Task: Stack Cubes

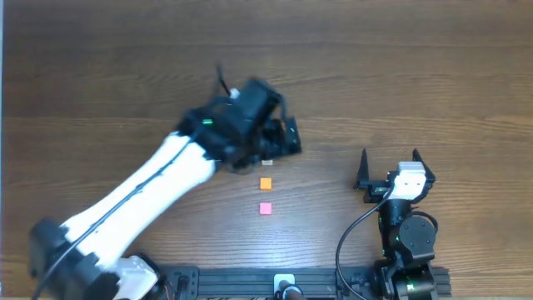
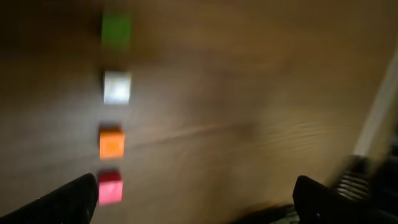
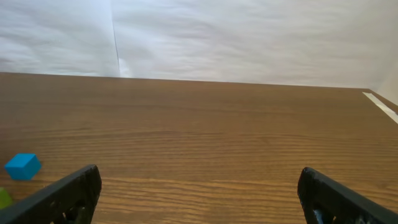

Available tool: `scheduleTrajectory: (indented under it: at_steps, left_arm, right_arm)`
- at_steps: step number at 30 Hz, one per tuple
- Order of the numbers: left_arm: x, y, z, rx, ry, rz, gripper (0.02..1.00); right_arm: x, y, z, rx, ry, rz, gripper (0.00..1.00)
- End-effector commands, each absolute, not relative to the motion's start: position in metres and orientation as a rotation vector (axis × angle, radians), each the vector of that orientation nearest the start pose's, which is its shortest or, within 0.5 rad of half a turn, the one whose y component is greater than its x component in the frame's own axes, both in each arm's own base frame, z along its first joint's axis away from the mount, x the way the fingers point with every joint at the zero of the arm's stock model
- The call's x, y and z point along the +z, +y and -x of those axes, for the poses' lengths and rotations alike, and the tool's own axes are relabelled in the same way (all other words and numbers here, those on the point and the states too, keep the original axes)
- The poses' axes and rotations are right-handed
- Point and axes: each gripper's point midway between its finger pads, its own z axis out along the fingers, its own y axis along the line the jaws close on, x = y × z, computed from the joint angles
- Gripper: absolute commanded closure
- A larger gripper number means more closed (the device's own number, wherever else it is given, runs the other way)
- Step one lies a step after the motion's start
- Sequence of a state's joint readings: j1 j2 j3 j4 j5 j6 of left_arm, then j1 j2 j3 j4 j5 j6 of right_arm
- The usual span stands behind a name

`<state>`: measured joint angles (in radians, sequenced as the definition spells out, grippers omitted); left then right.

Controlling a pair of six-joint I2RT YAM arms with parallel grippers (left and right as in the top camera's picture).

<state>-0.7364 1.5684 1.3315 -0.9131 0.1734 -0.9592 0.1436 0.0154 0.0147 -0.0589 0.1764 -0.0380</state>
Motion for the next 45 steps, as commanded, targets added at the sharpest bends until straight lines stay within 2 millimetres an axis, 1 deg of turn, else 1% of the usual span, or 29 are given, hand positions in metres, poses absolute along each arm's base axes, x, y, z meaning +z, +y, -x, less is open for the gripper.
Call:
scheduleTrajectory:
  at_steps: [1, 4, 7, 11, 16, 19, 25, 28, 32, 36, 42, 45]
  left_arm:
    - [0.115, -0.279, -0.233, -0.452, 3.044, 0.440, 0.020]
    - [0.097, -0.283, -0.220, -0.376, 3.107, 0.443, 0.023]
    - [0.086, -0.287, -0.210, -0.334, 3.150, 0.435, 0.018]
    - [0.067, -0.283, -0.197, -0.241, 3.185, 0.434, 0.023]
    - [0.043, -0.277, -0.186, -0.230, 3.211, 0.463, 0.020]
    - [0.041, -0.273, -0.182, -0.210, 3.220, 0.441, 0.020]
    - [0.040, -0.266, -0.181, -0.134, 3.198, 0.324, 0.029]
    - [0.037, -0.266, -0.177, -0.110, 3.187, 0.277, 0.031]
    - [0.029, -0.267, -0.175, -0.117, 3.179, 0.259, 0.029]
    - [0.017, -0.259, -0.166, -0.098, 3.208, 0.206, 0.020]
    - [0.012, -0.254, -0.162, -0.083, 3.223, 0.101, 0.020]
    - [0.009, -0.252, -0.161, -0.077, 3.222, 0.082, 0.020]
  right_arm:
    - [0.161, 0.005, -0.246, -0.065, 1.629, 0.017, 0.009]
    - [0.161, 0.005, -0.246, -0.065, 1.629, 0.016, 0.009]
    - [0.161, 0.005, -0.246, -0.065, 1.629, 0.016, 0.009]
    - [0.161, 0.005, -0.246, -0.065, 1.629, 0.016, 0.009]
    - [0.161, 0.005, -0.246, -0.065, 1.629, 0.016, 0.009]
    - [0.161, 0.005, -0.246, -0.065, 1.629, 0.016, 0.007]
    - [0.161, 0.005, -0.246, -0.065, 1.629, 0.017, 0.007]
    - [0.161, 0.005, -0.246, -0.065, 1.629, 0.016, 0.007]
    - [0.161, 0.005, -0.246, -0.065, 1.629, 0.016, 0.009]
    - [0.161, 0.005, -0.246, -0.065, 1.629, 0.016, 0.009]
    - [0.161, 0.005, -0.246, -0.065, 1.629, 0.017, 0.007]
    - [0.161, 0.005, -0.246, -0.065, 1.629, 0.016, 0.007]
